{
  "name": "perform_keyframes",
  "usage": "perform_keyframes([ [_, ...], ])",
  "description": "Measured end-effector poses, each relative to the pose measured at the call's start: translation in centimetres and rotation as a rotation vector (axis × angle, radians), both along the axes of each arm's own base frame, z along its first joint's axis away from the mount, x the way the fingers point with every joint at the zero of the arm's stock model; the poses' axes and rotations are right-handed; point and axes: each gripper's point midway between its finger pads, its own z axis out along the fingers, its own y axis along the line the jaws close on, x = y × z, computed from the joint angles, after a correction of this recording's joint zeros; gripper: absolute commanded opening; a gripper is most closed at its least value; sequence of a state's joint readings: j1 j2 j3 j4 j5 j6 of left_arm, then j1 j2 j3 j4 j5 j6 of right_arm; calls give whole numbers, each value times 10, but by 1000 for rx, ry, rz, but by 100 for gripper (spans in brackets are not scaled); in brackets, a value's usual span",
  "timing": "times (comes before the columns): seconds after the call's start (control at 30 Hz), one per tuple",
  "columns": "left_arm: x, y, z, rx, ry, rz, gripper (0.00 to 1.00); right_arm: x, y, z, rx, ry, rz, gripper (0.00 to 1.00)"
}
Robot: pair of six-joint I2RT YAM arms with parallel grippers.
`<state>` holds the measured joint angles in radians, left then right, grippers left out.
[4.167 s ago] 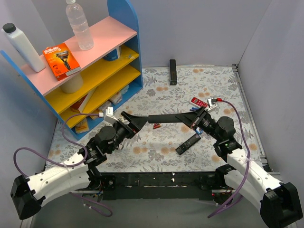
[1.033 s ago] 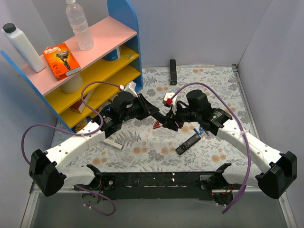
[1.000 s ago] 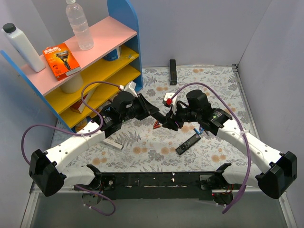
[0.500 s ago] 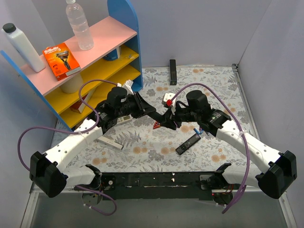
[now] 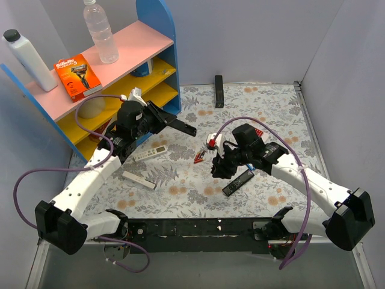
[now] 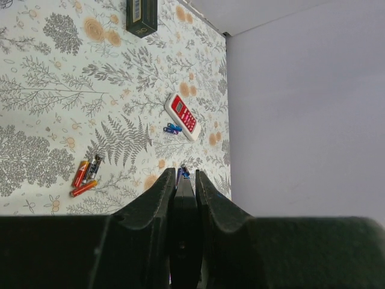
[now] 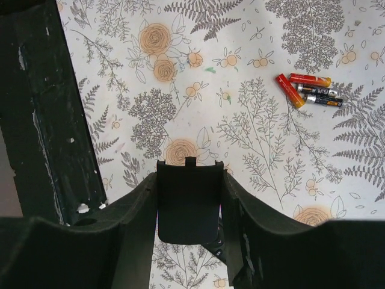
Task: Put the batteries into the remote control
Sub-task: Remove the battery cover from the remote control, then place the battery cover at the center of the board.
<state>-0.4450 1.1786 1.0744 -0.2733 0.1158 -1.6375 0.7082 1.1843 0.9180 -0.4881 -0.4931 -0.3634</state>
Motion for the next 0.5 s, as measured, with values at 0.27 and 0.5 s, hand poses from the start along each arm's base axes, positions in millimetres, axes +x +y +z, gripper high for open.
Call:
perform_keyframes([
  [0.27,-6,8,-5,50,-74,-5,0,16,-12,-10,-69,17,-160,39],
  [0.5,-55,22,-47,83,-97,-79,0,47,-32,-57,-217,129,-427,40],
])
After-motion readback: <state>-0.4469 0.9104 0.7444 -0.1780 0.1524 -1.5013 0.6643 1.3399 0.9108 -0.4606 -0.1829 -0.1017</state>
